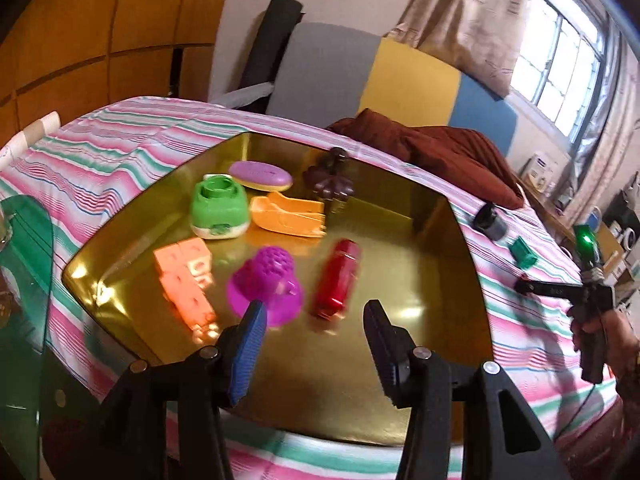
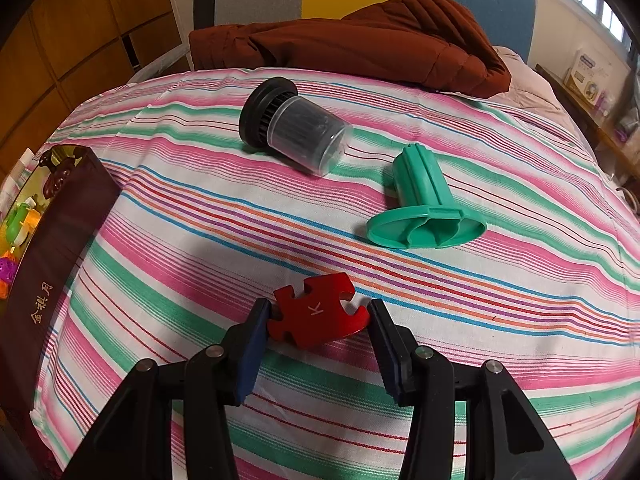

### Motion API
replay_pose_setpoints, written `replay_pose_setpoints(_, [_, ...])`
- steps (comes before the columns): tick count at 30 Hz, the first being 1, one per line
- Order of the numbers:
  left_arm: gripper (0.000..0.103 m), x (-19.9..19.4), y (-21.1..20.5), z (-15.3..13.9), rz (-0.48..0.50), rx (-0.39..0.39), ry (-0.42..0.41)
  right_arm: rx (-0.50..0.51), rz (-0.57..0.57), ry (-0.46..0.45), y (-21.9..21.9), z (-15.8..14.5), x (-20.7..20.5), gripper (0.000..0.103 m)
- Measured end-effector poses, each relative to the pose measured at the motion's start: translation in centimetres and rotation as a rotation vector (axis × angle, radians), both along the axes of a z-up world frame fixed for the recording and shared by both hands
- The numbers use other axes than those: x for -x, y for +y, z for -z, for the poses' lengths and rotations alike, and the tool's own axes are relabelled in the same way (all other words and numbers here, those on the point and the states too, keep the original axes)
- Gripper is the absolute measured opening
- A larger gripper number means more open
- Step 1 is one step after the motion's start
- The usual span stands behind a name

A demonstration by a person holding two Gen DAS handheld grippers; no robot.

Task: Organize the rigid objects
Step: 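Carry the red puzzle piece into the gold tray and open the right tool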

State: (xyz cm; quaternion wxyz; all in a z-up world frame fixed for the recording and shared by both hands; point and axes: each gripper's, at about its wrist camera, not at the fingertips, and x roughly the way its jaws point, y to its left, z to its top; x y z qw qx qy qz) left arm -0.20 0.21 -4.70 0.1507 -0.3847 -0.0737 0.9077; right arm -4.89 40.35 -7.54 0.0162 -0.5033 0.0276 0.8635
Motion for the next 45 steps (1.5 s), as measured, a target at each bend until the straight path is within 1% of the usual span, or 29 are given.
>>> replay_pose_setpoints(3, [0.051,-0.6,0.7,0.0,0.032,0.01,0.001,0.018,-0.041,0.02,-0.9,-0.4,-0.2,0.05])
replay_pose_setpoints(5, [0.051,-1.1,0.8,-0.2,0.046,0.014,0.011,0.022,-0.085,0.054,-2.1,-1.2,-0.5,0.05])
replay_pose_setpoints(9, [0.051,-1.9,0.5,-0.7,0.059,0.002,0.027,0.114,-0.119,0.113,-4.5,-3.0,-0.9,0.05])
replay_pose_setpoints(14, [0.051,-2.3,0.2,-0.7,0.066,-0.014,0.031,0.202,-0.187,0.157,-9.4,-5.1,-1.4,0.05])
replay_pose_setpoints(18, [0.051,-2.6,0.0,-0.7,0.073,-0.022,0.036,0.226,-0.248,0.164,-13.6,-6.3,-1.1,0.05])
replay_pose_setpoints(23, [0.051,-3.3,0.0,-0.9,0.09,-0.026,0.049,0.204,-0.292,0.155,-17.7,-6.9,-0.3,0.05])
replay_pose_setpoints(27, [0.051,-3.6,-0.3,-1.0,0.096,-0.037,0.056,0.201,-0.293,0.139,-20.5,-7.0,0.9,0.05])
replay_pose_setpoints(31, [0.051,-3.9,-0.7,-1.0,0.096,-0.048,0.057,0.156,-0.274,0.107,-23.1,-6.2,3.1,0.05])
replay_pose_setpoints(36, [0.051,-4.3,-1.4,-1.1,0.092,-0.051,0.064,0.114,-0.24,0.052,-24.7,-4.5,6.3,0.05])
replay_pose_setpoints(40, [0.051,-4.6,-1.7,-1.1,0.095,-0.052,0.067,0.095,-0.208,0.012,-25.2,-3.2,8.3,0.05])
replay_pose_setpoints(42, [0.051,-4.7,-1.8,-1.2,0.097,-0.05,0.073,0.078,-0.207,0.008,-25.5,-2.8,8.9,0.05])
replay_pose_setpoints(44, [0.051,-4.8,-1.8,-1.3,0.098,-0.051,0.077,0.066,-0.208,0.007,-25.6,-2.8,9.2,0.052])
replay_pose_setpoints(45, [0.051,-4.8,-1.8,-1.3,0.1,-0.053,0.08,0.068,-0.202,0.021,-25.5,-3.1,9.1,0.056])
